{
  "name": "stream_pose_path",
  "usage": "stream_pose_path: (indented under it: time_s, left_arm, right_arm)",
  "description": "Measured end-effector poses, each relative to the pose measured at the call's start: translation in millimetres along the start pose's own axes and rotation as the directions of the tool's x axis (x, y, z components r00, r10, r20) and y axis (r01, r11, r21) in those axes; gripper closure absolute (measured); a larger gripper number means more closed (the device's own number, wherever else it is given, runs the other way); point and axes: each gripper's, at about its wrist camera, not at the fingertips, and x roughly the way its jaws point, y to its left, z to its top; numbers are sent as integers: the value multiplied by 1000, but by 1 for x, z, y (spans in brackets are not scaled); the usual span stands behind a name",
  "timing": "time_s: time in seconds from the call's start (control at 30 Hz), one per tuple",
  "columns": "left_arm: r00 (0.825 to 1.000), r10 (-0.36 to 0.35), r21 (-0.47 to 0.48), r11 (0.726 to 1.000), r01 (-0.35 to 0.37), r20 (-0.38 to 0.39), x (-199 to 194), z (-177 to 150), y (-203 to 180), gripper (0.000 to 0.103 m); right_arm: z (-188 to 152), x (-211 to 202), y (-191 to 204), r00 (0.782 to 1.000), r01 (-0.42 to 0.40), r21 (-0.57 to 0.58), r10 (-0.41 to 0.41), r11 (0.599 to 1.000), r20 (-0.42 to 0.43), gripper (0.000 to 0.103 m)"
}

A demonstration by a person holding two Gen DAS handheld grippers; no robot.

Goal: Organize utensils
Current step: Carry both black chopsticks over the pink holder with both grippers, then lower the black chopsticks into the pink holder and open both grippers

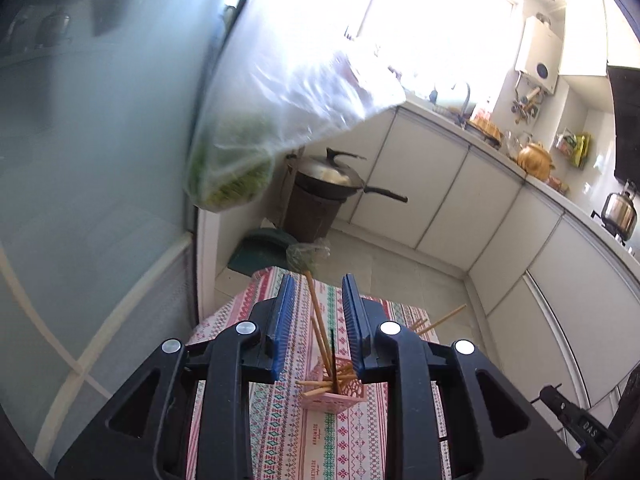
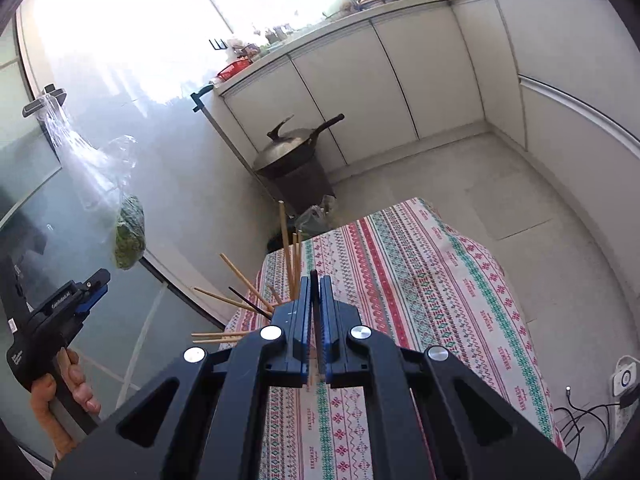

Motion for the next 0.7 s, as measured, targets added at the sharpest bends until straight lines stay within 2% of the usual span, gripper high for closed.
stream_pose_path:
  time_s: [0.23, 0.37, 0.7]
  left_arm:
    - [997, 12, -27, 1000, -10, 71, -30, 9, 19, 75]
    - [997, 18, -35, 999, -15, 78, -31, 12, 26, 72]
    - [1000, 17, -33, 999, -16, 19, -6, 9, 36, 72]
  right_arm:
    - [26, 20, 56, 997, -55, -59, 59, 997, 57, 98]
    - [30, 40, 77, 996, -54, -88, 60, 995, 65, 98]
    - [27, 96, 77, 1000, -14, -60, 15, 998, 11, 98]
